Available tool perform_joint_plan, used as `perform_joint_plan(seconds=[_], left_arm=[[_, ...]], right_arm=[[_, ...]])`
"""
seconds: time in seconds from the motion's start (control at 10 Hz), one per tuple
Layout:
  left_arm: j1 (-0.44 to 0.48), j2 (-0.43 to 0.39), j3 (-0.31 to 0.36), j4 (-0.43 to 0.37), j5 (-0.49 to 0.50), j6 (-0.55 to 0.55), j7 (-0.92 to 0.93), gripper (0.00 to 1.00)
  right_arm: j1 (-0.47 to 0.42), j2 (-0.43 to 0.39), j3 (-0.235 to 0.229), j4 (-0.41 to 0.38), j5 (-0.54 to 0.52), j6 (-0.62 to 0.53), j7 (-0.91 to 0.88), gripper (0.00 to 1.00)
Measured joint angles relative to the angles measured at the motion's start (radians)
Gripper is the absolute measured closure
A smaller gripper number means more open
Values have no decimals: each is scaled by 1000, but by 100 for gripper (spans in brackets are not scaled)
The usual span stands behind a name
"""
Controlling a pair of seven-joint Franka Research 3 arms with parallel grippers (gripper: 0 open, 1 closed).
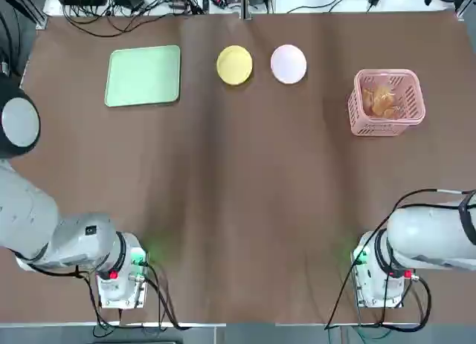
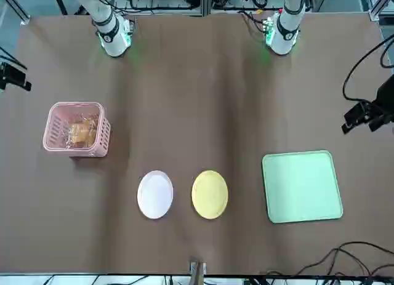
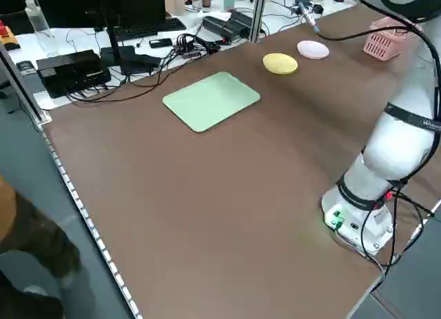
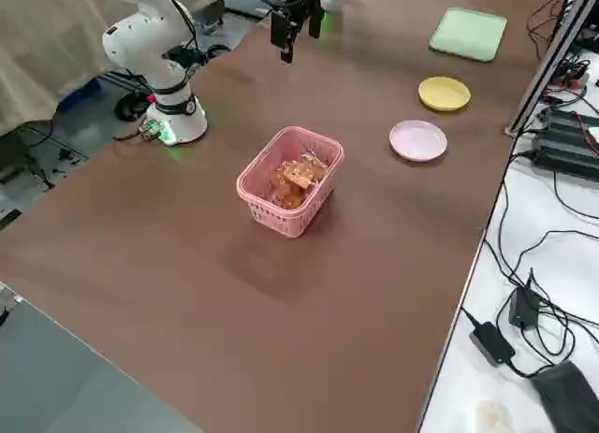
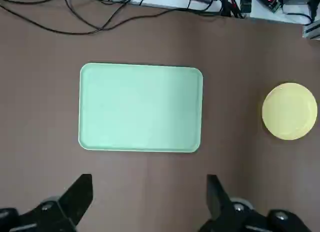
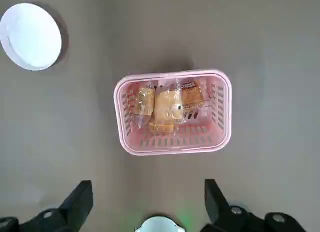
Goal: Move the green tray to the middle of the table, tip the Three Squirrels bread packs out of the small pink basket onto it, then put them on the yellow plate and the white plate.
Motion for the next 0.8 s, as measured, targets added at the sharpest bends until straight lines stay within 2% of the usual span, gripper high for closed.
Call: perform_joint_plan(seconds=[0.5,0.8], left_arm=[[6,11,9,-11,0,-5,-10,0],[109,115,17,-25,0,-2,-14,0]], right_arm=[[-1,0,-1,0,0,0,0,1],[-2,0,-2,0,0,-1,0,1]])
